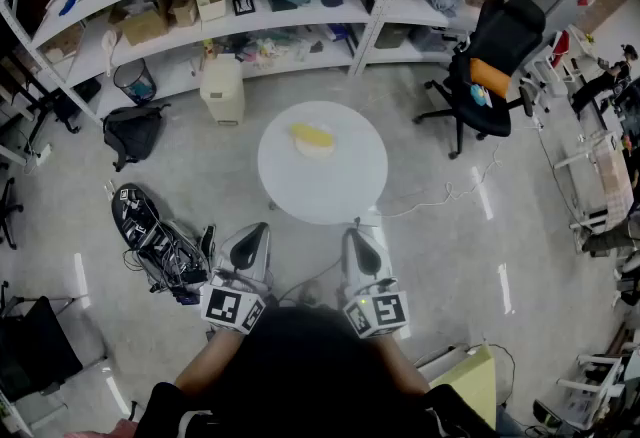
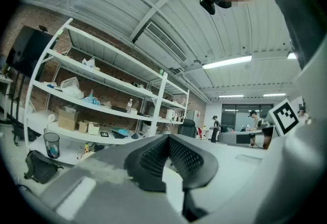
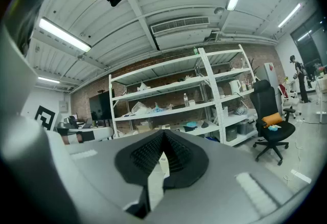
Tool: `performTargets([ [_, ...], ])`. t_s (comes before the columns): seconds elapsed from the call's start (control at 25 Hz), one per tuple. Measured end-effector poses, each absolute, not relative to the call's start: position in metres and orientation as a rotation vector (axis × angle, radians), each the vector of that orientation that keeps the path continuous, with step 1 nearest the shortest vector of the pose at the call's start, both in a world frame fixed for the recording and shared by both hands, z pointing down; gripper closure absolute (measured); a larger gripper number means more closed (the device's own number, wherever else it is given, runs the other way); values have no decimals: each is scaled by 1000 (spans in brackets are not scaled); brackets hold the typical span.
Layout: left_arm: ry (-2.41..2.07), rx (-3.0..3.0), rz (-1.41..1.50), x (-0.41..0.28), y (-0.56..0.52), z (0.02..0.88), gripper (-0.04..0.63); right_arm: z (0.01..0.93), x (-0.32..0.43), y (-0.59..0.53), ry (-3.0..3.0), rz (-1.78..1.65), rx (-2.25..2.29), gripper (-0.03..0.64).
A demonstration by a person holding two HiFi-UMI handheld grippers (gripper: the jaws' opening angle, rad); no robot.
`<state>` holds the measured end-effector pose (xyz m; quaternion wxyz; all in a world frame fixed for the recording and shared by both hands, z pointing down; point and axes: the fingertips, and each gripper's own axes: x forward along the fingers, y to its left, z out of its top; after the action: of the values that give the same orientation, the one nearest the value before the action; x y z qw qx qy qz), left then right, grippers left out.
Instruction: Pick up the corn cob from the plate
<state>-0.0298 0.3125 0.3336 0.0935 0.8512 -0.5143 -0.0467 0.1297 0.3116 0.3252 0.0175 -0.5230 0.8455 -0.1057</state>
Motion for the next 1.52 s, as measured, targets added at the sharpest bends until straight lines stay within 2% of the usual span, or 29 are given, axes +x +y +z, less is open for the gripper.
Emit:
performTargets([
  [0.84, -1519, 2512, -168, -31, 312, 337, 594, 330, 126, 309, 2637, -341, -1615, 609],
  [1.52, -1455, 2545, -185, -73, 272, 335, 595, 327, 96, 279, 2530, -328, -1732, 609],
])
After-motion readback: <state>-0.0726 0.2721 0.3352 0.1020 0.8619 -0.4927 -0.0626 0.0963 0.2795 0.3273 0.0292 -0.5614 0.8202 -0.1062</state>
